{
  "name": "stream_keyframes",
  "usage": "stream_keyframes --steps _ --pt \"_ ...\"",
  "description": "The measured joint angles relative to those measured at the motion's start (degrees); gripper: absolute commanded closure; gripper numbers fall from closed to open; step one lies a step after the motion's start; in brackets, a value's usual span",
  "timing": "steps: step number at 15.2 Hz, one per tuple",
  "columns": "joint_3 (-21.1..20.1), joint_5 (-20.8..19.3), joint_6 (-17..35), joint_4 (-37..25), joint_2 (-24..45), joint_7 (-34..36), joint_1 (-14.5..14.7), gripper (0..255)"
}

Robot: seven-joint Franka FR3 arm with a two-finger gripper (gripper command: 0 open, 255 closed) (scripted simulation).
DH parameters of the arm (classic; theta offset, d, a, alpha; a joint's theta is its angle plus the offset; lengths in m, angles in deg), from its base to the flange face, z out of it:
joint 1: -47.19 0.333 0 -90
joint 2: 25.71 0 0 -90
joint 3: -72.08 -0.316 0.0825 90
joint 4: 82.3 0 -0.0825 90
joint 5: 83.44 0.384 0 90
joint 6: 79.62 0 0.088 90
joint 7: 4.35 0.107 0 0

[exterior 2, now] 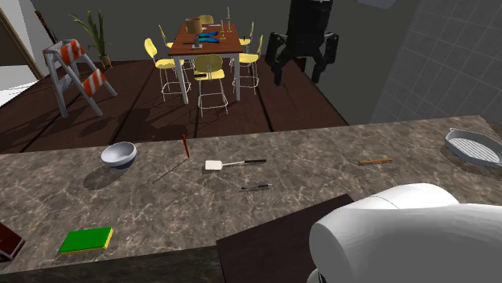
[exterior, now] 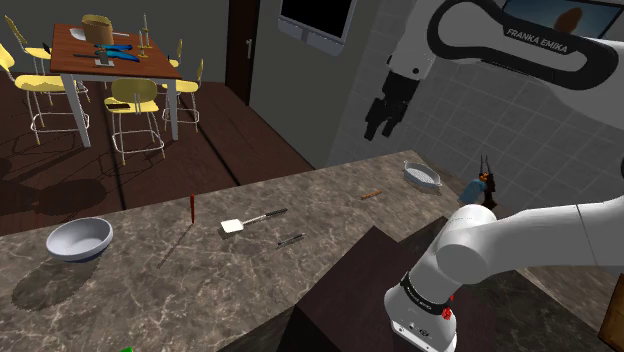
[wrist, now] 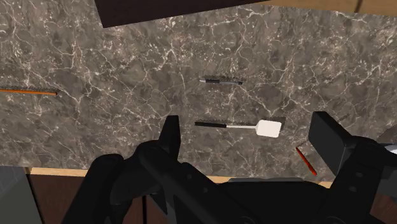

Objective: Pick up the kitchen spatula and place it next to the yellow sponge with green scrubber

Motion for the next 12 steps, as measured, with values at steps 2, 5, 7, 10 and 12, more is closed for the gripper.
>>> stream_keyframes --steps 2,5,7,10,12 --pt "0.3 -0.2 0.9 0.5 0.4 -0.9 0.2 0" --pt "1.7 -1.4 5.3 2.4 3.3 -5.7 1.3 0" --pt "2.9 -2.2 9.0 3.6 6.1 -9.4 2.1 0" --pt "4.5 -3.3 14.4 5.3 10.0 -15.0 3.2 0" --pt "5.4 -3.9 17.9 6.1 12.8 -18.6 4.0 0"
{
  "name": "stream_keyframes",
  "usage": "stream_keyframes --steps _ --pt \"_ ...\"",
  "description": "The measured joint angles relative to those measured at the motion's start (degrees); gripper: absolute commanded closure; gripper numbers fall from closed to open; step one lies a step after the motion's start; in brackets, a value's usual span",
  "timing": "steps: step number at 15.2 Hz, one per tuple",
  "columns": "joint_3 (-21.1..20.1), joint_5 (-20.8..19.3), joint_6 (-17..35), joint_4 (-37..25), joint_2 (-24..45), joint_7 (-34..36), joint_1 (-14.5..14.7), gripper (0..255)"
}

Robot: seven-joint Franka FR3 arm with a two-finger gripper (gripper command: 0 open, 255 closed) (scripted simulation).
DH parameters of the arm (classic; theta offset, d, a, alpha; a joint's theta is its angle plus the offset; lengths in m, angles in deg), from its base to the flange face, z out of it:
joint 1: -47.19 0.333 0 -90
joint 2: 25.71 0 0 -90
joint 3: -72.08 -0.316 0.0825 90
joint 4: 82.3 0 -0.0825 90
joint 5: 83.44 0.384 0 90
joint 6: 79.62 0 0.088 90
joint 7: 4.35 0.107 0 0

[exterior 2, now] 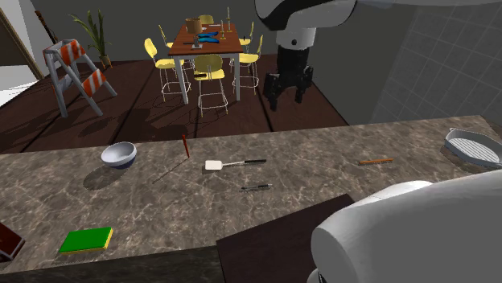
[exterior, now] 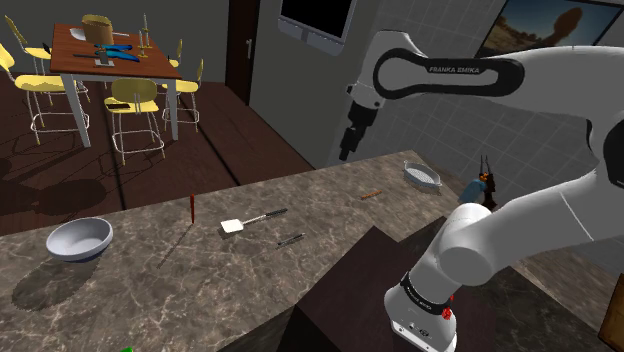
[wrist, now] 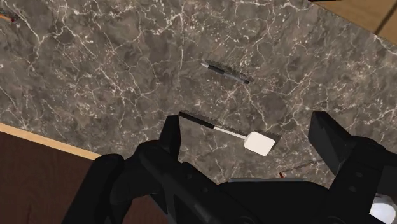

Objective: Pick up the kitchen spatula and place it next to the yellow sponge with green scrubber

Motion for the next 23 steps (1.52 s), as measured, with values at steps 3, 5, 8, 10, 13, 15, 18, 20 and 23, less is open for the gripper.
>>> stream_keyframes --steps 3,5,8,10,13,15,18,20,23 --pt "1.3 -0.5 5.7 0.5 5.4 -5.4 1.2 0" --pt "2.0 -0.6 9.1 -0.1 9.5 -9.0 2.1 0" --pt "2.9 -0.4 14.2 -1.1 15.8 -14.4 3.3 0" --pt "3.1 -0.1 17.5 -1.7 19.7 -17.7 4.0 0" --pt "3.4 0.6 21.9 -3.6 26.1 -23.2 4.8 0" --pt "3.2 1.2 24.0 -5.9 30.7 -26.6 5.3 0" --pt "2.6 1.8 28.0 -7.8 36.5 -31.6 5.6 0" --pt "2.0 2.3 30.4 -9.8 41.0 -34.9 5.6 0" --pt "0.7 2.6 33.3 -13.7 47.8 -39.3 5.5 0"
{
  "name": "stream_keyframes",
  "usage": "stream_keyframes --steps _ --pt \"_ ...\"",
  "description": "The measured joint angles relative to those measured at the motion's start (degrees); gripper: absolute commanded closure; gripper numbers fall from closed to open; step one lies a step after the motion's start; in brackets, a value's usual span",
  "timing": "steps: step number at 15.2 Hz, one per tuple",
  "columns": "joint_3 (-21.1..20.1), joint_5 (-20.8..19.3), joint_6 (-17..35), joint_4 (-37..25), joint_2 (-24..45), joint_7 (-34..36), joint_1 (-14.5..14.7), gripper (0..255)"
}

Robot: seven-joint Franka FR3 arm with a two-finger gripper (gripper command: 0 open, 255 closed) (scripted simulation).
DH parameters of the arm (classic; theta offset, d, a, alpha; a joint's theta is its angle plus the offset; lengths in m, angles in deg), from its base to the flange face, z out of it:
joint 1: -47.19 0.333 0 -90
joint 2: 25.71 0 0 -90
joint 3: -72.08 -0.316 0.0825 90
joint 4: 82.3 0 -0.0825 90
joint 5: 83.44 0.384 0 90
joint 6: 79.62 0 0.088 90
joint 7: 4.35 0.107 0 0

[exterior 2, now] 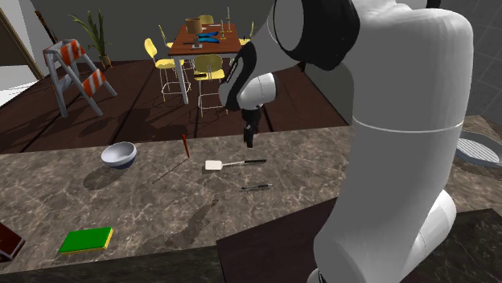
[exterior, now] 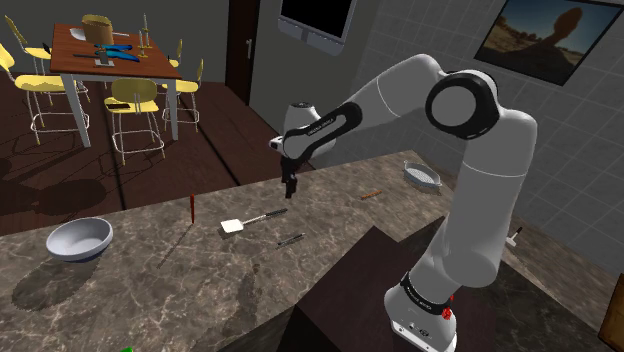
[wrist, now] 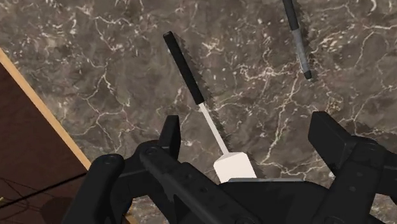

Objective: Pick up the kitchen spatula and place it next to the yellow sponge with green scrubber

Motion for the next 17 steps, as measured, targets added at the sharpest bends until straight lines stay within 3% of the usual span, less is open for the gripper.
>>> stream_keyframes --steps 10,17 --pt "-4.3 -2.7 6.2 -14.4 20.2 -11.4 0.2 0" --pt "-4.9 -3.5 9.0 -18.5 27.1 -12.9 0.3 0"
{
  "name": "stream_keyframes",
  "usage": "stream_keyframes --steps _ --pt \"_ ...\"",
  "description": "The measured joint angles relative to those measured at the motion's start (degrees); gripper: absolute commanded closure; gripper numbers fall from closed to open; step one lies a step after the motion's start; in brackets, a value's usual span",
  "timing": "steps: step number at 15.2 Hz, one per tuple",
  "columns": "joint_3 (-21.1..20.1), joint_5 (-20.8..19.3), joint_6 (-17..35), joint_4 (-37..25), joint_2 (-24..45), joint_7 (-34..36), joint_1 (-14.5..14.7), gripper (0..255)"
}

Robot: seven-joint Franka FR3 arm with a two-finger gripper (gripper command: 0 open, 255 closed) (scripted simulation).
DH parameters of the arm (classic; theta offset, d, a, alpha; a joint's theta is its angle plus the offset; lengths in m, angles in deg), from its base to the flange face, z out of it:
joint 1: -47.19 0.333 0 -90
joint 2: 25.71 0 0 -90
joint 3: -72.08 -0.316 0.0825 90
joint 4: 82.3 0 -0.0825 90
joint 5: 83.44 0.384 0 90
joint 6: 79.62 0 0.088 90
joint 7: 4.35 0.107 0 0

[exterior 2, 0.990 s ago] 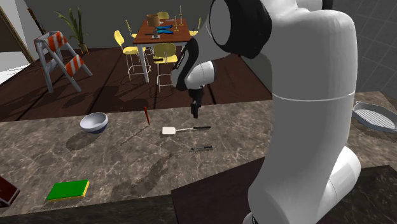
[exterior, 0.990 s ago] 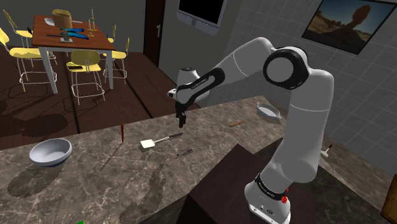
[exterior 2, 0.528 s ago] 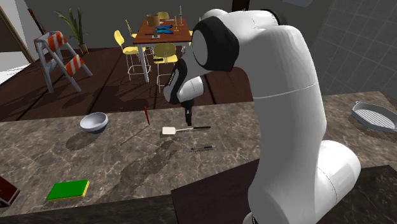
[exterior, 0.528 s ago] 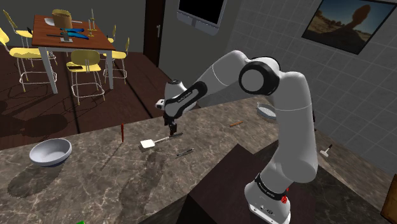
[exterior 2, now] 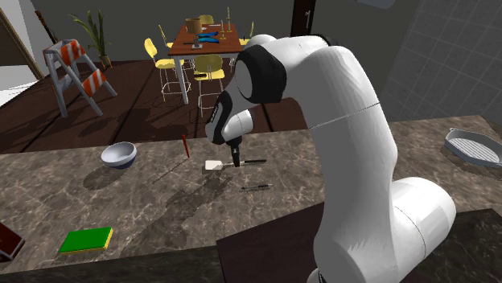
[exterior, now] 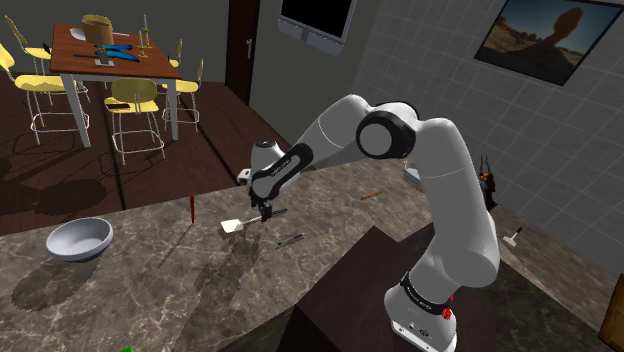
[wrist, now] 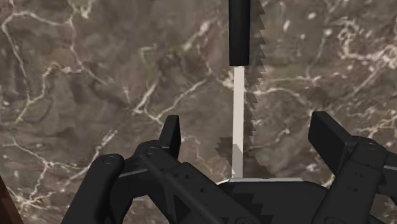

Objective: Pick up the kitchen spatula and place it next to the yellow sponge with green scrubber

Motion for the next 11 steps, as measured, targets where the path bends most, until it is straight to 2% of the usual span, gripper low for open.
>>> stream_keyframes --steps 8,9,11 --pt "0.0 0.0 1.0 -0.8 1.8 0.0 -0.1 0" --pt "0.0 0.0 1.0 -0.8 1.8 0.0 -0.1 255" --pt "0.0 0.0 1.0 -0.8 1.8 0.0 -0.1 255"
